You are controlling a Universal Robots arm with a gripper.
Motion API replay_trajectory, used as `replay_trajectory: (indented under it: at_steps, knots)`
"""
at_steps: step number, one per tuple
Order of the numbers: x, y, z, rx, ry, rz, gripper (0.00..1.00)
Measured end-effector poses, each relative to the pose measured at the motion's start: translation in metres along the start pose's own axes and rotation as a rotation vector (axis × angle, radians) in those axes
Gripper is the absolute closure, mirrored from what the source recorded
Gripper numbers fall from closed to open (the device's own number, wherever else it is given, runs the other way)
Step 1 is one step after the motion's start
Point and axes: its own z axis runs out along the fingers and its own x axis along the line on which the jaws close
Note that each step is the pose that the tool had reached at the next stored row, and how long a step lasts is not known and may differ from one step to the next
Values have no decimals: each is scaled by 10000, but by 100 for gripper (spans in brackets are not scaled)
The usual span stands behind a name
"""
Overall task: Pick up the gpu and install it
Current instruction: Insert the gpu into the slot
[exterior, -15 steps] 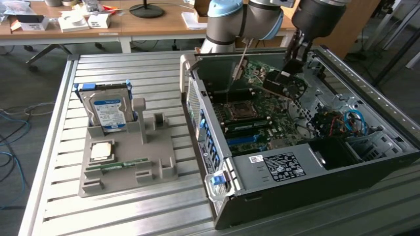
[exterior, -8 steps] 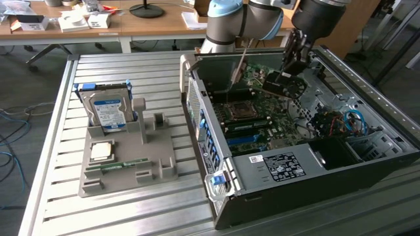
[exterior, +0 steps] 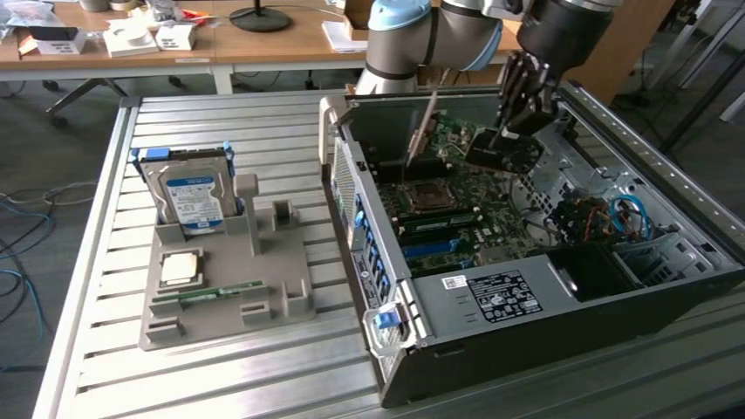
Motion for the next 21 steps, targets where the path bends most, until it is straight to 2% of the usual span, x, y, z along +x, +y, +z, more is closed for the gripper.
replay_trajectory:
  at_steps: [14,19,21]
  knots:
    - [0,-1,11,-50,246,-2533,74]
    - [0,-1,11,-52,261,-2689,74]
    - [0,-2,13,-22,248,-2748,74]
